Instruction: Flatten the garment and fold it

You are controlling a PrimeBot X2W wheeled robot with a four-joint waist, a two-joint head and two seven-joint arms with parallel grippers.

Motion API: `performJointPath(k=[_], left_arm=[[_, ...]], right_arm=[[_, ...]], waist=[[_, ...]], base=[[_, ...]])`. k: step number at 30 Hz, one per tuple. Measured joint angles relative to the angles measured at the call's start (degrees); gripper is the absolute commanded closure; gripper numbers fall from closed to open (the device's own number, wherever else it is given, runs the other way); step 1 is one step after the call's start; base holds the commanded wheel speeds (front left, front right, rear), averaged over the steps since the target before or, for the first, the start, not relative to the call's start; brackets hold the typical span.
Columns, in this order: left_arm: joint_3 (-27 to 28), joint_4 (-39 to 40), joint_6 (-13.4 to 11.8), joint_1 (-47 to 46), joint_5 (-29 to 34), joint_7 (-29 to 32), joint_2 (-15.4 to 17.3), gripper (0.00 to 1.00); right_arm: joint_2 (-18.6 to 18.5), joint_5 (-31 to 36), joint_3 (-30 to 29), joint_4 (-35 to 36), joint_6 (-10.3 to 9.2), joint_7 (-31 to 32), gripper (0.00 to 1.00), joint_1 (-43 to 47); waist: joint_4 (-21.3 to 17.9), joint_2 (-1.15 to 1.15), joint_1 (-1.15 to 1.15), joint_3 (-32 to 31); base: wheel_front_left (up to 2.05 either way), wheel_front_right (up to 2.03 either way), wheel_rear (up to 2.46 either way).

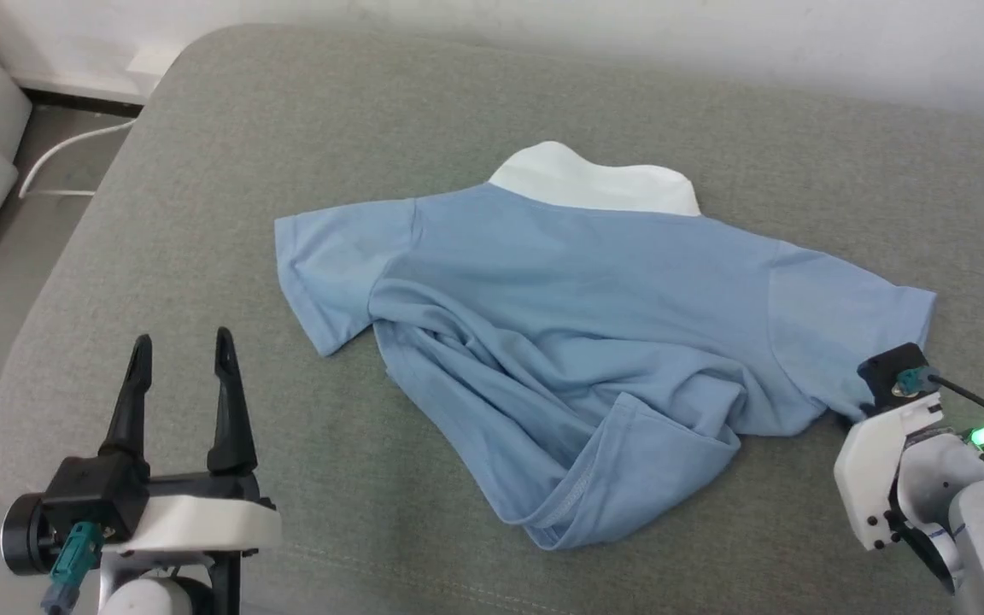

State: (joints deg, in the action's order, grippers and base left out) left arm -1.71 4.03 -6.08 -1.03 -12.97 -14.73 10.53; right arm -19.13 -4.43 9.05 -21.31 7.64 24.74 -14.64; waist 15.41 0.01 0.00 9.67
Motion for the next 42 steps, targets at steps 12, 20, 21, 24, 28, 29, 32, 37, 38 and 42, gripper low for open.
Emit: performJointPath(k=[12, 20, 21, 24, 28, 29, 32, 37, 38, 42], left_arm=[[1.35, -3.01, 3.44, 0.18, 0.47, 0.0, -0.14, 0.0], [-1.11, -5.88, 9.17, -5.28, 0.89, 9.09, 6.04, 0.0], [-1.46, -6.28, 9.78, -6.94, 0.9, 11.11, 7.31, 0.0], [-2.14, -8.21, 11.46, -12.32, -0.1, 17.53, 10.73, 0.0], [-3.67, -13.51, 12.89, -19.11, -3.56, 28.1, 16.64, 0.0], [-4.21, -14.96, 13.08, -20.74, -4.89, 30.74, 18.18, 0.0], [-6.46, -18.76, 13.12, -25.75, -9.02, 38.79, 22.36, 0.0], [-11.29, -23.52, 13.16, -32.78, -18.29, 50.09, 30.04, 0.0], [-11.88, -24.38, 13.16, -33.78, -19.83, 52.04, 31.41, 0.0], [-13.97, -26.62, 13.17, -36.23, -25.24, 58.77, 36.5, 0.0]], right_arm=[[-1.3, 3.05, -6.8, -2.47, -0.02, -2.85, 1.0, 3.07], [3.53, -2.04, -8.34, 3.78, -0.03, -6.3, 0.0, 4.43], [4.07, -2.88, -8.6, 5.6, -0.04, -6.41, 0.0, 4.51], [5.76, -5.94, -9.69, 12.25, -0.03, -7.19, 0.0, 5.6], [7.37, -7.73, -11.62, 20.57, -0.03, -8.71, 0.0, 6.99], [7.76, -7.77, -12.12, 22.42, -0.04, -9.13, 0.0, 7.2], [9.89, -8.56, -12.99, 26.77, -0.04, -10.54, 0.0, 7.93], [12.73, -8.76, -12.8, 30.62, -0.04, -12.96, 0.0, 8.01], [13.07, -8.75, -12.71, 30.97, -0.05, -13.39, 0.0, 8.01], [14.1, -8.76, -12.25, 31.71, -0.04, -14.81, 0.0, 7.93]], waist=[[-4.3, 0.0, 0.0, -3.38], [-8.44, 0.0, 0.0, -3.89], [-9.08, 0.0, 0.0, -3.77], [-11.13, 0.0, 0.0, -3.17], [-14.22, 0.0, 0.0, -1.8], [-15.06, 0.0, 0.0, -1.37], [-17.44, 0.0, 0.0, 0.2], [-20.99, 0.0, 0.01, 3.69], [-21.63, 0.0, 0.01, 4.44], [-24.12, 0.0, 0.01, 7.51]], base=[[0.0, 0.0, 0.0], [0.0, 0.0, 0.0], [0.0, 0.0, 0.0], [0.0, 0.0, 0.0], [0.0, 0.0, 0.0], [0.0, 0.0, 0.0], [0.0, 0.0, 0.0], [0.0, 0.0, 0.0], [0.0, 0.0, 0.0], [0.0, 0.0, 0.0]])
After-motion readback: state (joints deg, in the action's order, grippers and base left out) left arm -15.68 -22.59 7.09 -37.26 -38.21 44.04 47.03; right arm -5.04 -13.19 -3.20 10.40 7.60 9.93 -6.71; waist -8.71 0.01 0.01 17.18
